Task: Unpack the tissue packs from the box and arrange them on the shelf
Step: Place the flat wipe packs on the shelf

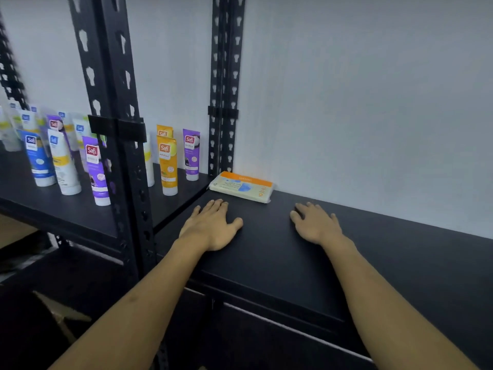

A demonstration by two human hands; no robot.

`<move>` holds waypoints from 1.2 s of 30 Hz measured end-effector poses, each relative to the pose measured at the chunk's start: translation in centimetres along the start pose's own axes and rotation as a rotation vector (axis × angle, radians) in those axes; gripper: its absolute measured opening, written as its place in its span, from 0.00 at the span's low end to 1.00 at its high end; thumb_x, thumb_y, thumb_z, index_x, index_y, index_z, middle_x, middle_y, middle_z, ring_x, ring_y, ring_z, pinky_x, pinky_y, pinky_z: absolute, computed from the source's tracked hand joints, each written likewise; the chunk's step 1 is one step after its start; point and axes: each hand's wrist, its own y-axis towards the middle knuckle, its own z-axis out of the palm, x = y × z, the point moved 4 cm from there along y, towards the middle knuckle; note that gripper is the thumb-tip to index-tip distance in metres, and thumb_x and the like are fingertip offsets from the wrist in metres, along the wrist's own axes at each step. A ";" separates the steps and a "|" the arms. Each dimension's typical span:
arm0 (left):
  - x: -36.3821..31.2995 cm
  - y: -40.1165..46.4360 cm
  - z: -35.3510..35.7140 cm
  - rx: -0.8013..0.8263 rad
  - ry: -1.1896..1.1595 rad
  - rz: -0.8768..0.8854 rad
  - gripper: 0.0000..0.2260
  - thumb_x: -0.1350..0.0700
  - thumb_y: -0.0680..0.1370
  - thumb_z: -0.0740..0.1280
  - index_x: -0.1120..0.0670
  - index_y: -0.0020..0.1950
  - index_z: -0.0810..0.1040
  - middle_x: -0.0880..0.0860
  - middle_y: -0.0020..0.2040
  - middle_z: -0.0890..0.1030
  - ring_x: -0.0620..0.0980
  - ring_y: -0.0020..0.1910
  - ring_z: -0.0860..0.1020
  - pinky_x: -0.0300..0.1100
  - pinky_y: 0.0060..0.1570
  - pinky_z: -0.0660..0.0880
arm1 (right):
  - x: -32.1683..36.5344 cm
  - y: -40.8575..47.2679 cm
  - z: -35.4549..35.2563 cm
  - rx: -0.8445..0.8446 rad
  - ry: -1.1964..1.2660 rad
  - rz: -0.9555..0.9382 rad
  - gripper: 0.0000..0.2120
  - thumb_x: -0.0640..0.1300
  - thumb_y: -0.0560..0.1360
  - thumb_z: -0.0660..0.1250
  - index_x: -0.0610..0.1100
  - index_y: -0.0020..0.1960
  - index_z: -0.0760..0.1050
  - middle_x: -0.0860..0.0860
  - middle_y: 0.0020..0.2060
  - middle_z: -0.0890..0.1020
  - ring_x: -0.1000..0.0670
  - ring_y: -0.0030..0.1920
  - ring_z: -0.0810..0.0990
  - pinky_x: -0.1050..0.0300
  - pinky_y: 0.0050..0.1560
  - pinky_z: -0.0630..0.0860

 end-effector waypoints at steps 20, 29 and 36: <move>-6.5 -11.5 1.8 -0.138 0.031 0.117 0.27 0.43 0.85 0.50 0.55 0.80 0.62 0.57 0.81 0.61 0.59 0.81 0.56 0.55 0.79 0.54 | -2.6 -20.8 -0.9 -0.163 -0.054 -0.071 0.26 0.61 0.84 0.45 0.54 0.80 0.60 0.49 0.80 0.60 0.47 0.81 0.54 0.40 0.79 0.51; -11.7 -20.4 6.8 -0.325 -0.071 0.383 0.35 0.35 0.83 0.52 0.56 0.83 0.53 0.54 0.84 0.51 0.52 0.83 0.42 0.49 0.79 0.36 | -4.6 -28.0 1.7 -0.340 -0.059 -0.182 0.26 0.59 0.85 0.47 0.54 0.81 0.57 0.51 0.80 0.60 0.49 0.81 0.52 0.47 0.80 0.47; -12.5 -25.5 13.3 -0.326 -0.388 0.439 0.36 0.46 0.81 0.66 0.54 0.83 0.54 0.48 0.84 0.49 0.43 0.82 0.45 0.44 0.80 0.49 | -6.8 -33.7 5.1 -0.317 0.037 -0.183 0.32 0.53 0.83 0.58 0.52 0.83 0.49 0.52 0.81 0.55 0.51 0.82 0.48 0.46 0.81 0.46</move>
